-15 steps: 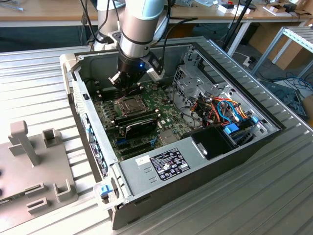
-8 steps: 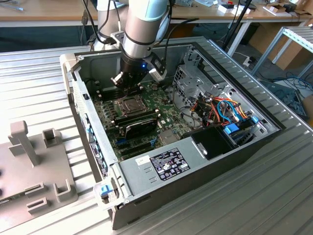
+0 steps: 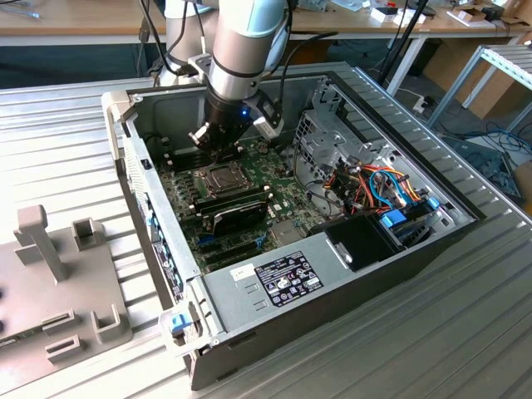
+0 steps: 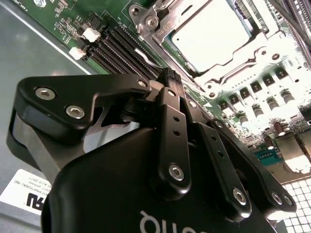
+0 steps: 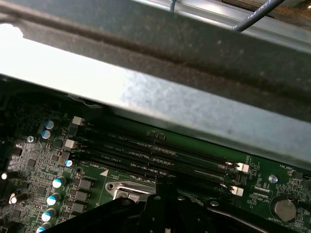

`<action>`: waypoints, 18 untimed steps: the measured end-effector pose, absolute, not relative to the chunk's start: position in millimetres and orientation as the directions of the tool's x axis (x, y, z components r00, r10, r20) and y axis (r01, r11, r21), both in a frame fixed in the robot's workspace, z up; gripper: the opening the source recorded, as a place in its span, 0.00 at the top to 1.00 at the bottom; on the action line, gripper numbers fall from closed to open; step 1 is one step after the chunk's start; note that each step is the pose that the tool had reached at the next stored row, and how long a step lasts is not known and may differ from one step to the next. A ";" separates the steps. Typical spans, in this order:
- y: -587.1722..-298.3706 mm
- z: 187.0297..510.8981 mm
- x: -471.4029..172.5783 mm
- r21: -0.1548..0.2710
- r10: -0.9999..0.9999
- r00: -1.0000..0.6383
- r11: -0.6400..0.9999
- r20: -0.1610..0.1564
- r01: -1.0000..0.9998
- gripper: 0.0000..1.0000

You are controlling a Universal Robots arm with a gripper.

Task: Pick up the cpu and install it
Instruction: 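Install the first cpu locking lever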

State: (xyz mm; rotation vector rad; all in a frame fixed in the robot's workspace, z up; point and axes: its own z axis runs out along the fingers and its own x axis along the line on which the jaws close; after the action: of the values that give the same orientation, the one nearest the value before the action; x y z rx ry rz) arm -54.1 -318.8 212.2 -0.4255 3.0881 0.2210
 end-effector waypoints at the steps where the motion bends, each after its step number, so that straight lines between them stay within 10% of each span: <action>1: -318.8 211.7 -54.1 0.138 -0.268 -0.963 0.953 -0.036 -0.270 0.89; 18: -314.9 204.5 -54.0 0.124 -0.269 -0.963 0.955 -0.032 -0.270 0.89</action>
State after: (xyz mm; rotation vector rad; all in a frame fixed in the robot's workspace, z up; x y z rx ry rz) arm -54.0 -314.9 204.5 -0.4262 3.0916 0.1988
